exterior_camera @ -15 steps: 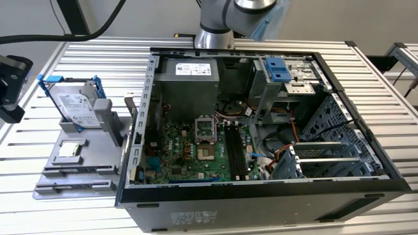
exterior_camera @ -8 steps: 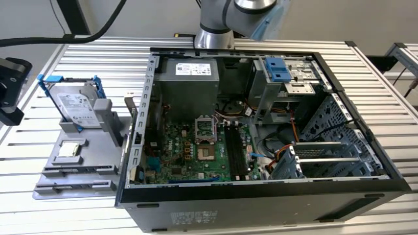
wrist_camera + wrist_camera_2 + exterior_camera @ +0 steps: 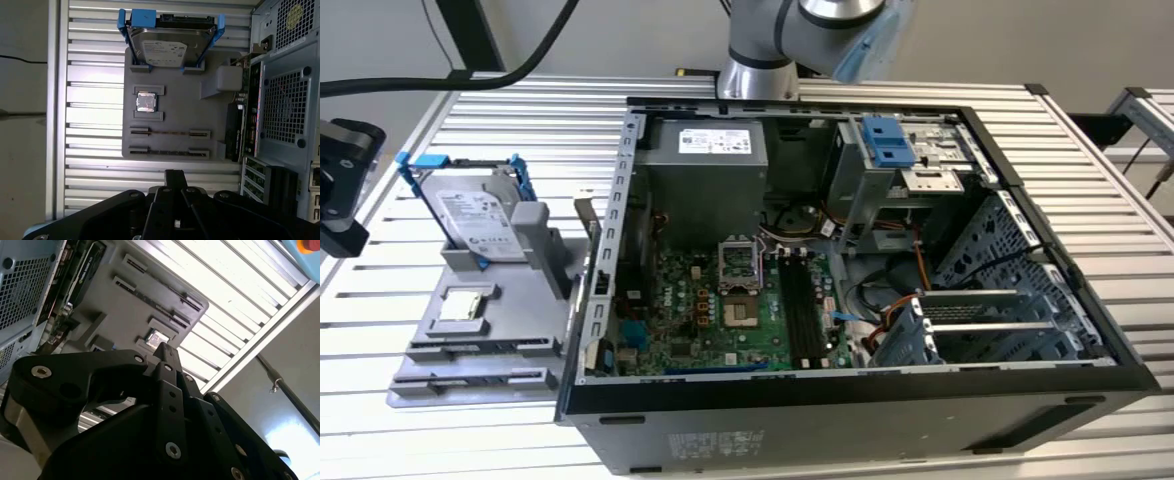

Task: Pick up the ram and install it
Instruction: 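Pick up the ram and move it above insertion slot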

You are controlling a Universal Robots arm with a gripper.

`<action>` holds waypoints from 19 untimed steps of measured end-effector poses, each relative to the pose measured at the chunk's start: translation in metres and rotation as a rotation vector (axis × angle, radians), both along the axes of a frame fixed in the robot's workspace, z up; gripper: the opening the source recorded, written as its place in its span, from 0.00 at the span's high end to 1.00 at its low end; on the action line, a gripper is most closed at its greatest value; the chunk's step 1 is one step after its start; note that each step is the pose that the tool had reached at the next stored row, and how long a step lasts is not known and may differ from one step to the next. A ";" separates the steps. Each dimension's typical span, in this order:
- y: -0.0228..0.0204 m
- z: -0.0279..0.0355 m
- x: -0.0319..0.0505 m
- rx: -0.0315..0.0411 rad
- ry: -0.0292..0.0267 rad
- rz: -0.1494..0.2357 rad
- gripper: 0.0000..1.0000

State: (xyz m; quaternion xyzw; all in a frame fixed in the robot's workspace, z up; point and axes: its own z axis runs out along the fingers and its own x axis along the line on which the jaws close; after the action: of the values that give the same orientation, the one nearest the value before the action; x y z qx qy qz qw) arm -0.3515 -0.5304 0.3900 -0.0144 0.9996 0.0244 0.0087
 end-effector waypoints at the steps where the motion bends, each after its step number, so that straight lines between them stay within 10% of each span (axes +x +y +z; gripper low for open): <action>1: 0.0000 0.0000 0.0000 0.0001 0.0000 0.000 1.00; 8: -0.0001 -0.0002 -0.0002 0.0001 -0.0004 0.013 1.00; 19: 0.0000 -0.0001 -0.0014 -0.0003 -0.0012 0.181 1.00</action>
State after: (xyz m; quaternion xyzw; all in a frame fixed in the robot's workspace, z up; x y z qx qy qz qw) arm -0.3529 -0.5305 0.3899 -0.1050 0.9941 0.0249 0.0071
